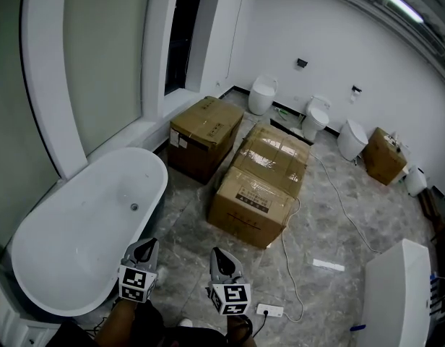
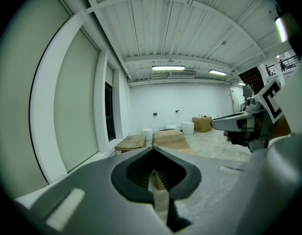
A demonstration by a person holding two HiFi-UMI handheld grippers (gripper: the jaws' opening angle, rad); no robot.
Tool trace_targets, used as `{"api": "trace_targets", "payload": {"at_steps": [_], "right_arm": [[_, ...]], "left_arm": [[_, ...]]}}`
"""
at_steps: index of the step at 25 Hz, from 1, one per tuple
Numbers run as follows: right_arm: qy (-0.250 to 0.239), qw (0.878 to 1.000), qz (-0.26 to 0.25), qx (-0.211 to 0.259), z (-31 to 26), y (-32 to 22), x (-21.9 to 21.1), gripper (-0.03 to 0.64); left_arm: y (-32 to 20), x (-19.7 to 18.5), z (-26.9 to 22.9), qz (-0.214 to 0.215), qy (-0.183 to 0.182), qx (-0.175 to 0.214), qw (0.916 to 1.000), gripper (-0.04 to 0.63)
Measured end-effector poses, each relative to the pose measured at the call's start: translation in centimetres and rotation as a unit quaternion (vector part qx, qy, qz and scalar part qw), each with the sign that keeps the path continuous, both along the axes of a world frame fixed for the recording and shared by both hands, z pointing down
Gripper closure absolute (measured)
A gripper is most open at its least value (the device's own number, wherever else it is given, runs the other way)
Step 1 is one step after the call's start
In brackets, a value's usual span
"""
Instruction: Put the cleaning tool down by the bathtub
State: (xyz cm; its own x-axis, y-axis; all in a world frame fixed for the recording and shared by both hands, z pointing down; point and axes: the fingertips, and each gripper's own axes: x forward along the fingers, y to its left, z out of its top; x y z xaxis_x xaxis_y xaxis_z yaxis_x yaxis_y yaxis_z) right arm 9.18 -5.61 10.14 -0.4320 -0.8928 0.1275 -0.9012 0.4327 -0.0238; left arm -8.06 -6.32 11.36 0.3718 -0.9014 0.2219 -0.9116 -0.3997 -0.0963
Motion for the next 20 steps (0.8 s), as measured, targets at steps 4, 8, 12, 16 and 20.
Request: {"api": "trace_targets", "payload": {"at_steps": [4,8,12,16,20], "right_arm": [[0.008,1.000,0.000,0.014,-0.7,0.6,0.4,0.597],[0.008,1.000,0.005,0.022,-1.5,0.8,1.1,0.597],[0.011,1.000,0.011,0.026,-1.8,1.1,1.6,0.597],[0.012,0.999,0.014,0.029,-1.9,1.2,1.9,0.597],[0.000,0.999,0.011,0.031,-1.9,1.0,1.7,0.597]], "left_arm": [[0.4,0.8,-0.5,0.007,0.003,0.009,0.9999,0.595],[0.1,1.1,-1.5,0.011,0.004,0.022,0.9997,0.595],[0.0,1.8,-2.3,0.029,0.003,0.029,0.9991,0.595],[0.2,2.3,-2.8,0.046,0.007,0.040,0.9981,0.595],[0.5,1.7,-3.1,0.041,0.007,0.053,0.9977,0.595]]}}
